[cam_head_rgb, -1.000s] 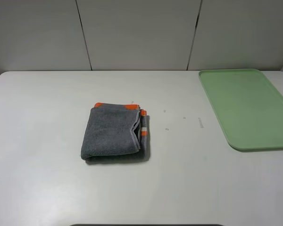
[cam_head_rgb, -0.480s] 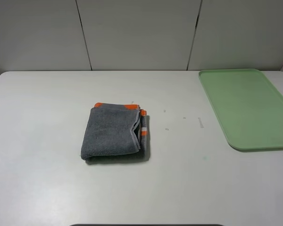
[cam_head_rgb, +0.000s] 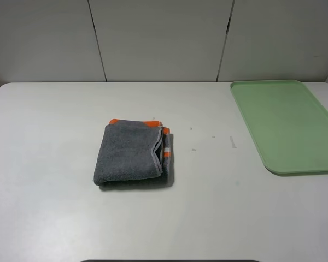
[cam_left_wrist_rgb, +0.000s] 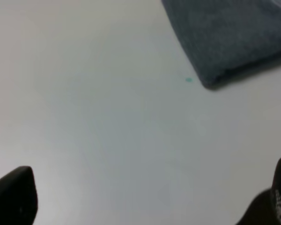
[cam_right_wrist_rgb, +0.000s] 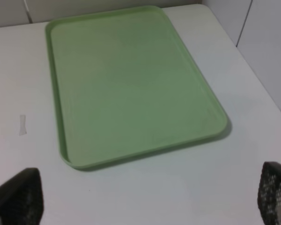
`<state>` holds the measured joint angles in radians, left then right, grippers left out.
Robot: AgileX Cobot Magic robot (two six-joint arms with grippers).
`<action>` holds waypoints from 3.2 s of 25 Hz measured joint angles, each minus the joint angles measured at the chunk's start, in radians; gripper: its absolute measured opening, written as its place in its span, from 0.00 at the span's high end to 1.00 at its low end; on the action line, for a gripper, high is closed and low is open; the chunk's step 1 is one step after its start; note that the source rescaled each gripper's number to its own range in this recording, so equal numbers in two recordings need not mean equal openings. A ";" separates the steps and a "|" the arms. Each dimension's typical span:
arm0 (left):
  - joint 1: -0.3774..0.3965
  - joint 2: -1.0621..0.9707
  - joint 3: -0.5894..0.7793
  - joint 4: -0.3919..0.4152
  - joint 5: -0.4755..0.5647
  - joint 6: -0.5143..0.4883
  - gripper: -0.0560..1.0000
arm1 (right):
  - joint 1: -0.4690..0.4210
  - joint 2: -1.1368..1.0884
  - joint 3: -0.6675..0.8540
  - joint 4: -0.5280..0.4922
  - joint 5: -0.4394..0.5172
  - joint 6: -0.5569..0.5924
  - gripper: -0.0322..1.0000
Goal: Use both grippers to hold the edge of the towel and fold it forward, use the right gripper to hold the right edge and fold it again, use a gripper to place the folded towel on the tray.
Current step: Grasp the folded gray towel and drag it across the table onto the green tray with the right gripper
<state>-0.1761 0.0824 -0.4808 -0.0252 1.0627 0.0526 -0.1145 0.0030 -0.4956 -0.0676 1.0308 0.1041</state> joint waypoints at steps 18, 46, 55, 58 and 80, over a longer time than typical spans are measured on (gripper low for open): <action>0.047 -0.088 0.001 -0.007 0.001 0.009 0.00 | 0.000 0.000 0.000 0.000 0.000 0.000 0.00; 0.047 -0.088 0.001 -0.007 0.001 0.010 0.00 | 0.000 0.000 0.000 0.000 0.000 0.000 0.00; 0.047 -0.088 0.001 -0.007 0.001 0.010 0.00 | 0.000 0.000 0.000 0.001 0.000 0.009 0.00; 0.047 -0.088 0.001 -0.007 0.001 0.010 0.00 | 0.000 0.000 0.000 0.024 0.000 0.009 0.00; 0.047 -0.088 0.001 -0.006 0.001 0.010 0.00 | 0.074 0.589 -0.220 0.300 -0.055 -0.269 0.00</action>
<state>-0.1287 -0.0052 -0.4797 -0.0317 1.0637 0.0631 -0.0401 0.5920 -0.7159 0.2326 0.9761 -0.1651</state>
